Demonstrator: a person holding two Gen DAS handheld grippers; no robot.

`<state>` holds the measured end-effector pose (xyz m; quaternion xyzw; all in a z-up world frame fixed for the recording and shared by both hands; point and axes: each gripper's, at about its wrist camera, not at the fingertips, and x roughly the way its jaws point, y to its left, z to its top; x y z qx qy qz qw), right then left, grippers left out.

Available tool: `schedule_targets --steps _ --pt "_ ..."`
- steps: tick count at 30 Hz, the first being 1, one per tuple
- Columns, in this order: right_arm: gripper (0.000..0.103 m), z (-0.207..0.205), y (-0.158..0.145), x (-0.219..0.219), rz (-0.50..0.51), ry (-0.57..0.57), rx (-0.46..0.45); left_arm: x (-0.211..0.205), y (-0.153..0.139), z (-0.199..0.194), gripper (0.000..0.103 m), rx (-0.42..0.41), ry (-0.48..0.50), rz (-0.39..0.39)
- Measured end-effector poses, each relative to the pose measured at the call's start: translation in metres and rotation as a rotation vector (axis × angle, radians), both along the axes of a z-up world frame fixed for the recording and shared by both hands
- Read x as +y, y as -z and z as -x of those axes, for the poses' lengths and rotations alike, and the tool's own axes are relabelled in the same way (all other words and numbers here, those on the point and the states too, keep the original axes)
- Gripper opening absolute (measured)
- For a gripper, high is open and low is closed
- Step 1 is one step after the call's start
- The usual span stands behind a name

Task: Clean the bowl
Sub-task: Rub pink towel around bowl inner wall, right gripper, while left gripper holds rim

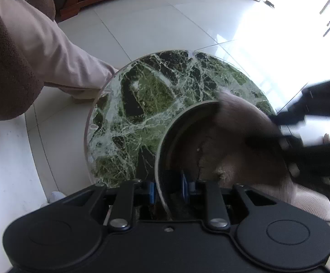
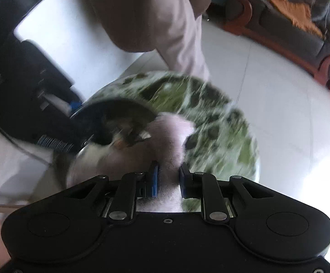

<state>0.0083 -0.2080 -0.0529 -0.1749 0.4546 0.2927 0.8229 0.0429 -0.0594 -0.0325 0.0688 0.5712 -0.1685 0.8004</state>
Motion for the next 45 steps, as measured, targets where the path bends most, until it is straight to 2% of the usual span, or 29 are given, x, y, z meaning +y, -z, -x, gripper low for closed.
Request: schedule_targets --steps 4,7,11,14,21,24,30,35,41,45 --pt "0.019 0.003 -0.006 0.011 0.053 -0.027 -0.061 -0.004 0.0 0.0 0.021 0.003 0.02 -0.02" --pt "0.018 -0.012 -0.013 0.018 0.015 -0.032 -0.09 -0.005 0.0 -0.001 0.022 0.006 0.017 -0.028" --pt "0.018 -0.023 -0.01 0.011 -0.028 0.01 -0.059 -0.004 0.001 0.001 0.022 -0.001 -0.001 -0.022" --pt "0.018 -0.016 0.0 -0.008 -0.083 0.096 -0.001 -0.003 0.001 0.003 0.022 -0.011 -0.017 -0.015" --pt "0.019 0.019 0.009 -0.045 -0.353 0.433 0.124 0.0 0.001 0.009 0.022 -0.03 -0.075 0.013" --pt "0.019 0.026 0.014 -0.05 -0.422 0.52 0.145 0.002 0.001 0.01 0.02 -0.043 -0.107 0.018" --pt "0.019 0.023 0.014 -0.047 -0.391 0.487 0.13 -0.005 -0.016 0.0 0.02 -0.106 -0.083 0.017" --pt "0.018 0.019 0.011 -0.039 -0.32 0.404 0.092 -0.004 -0.012 -0.005 0.014 -0.086 -0.078 0.003" --pt "0.018 -0.004 0.006 -0.025 -0.232 0.237 0.043 0.011 -0.009 0.01 0.012 -0.027 -0.067 0.02" --pt "0.018 -0.018 0.003 -0.01 -0.162 0.091 0.005 0.014 -0.019 0.016 0.012 -0.044 -0.052 0.033"
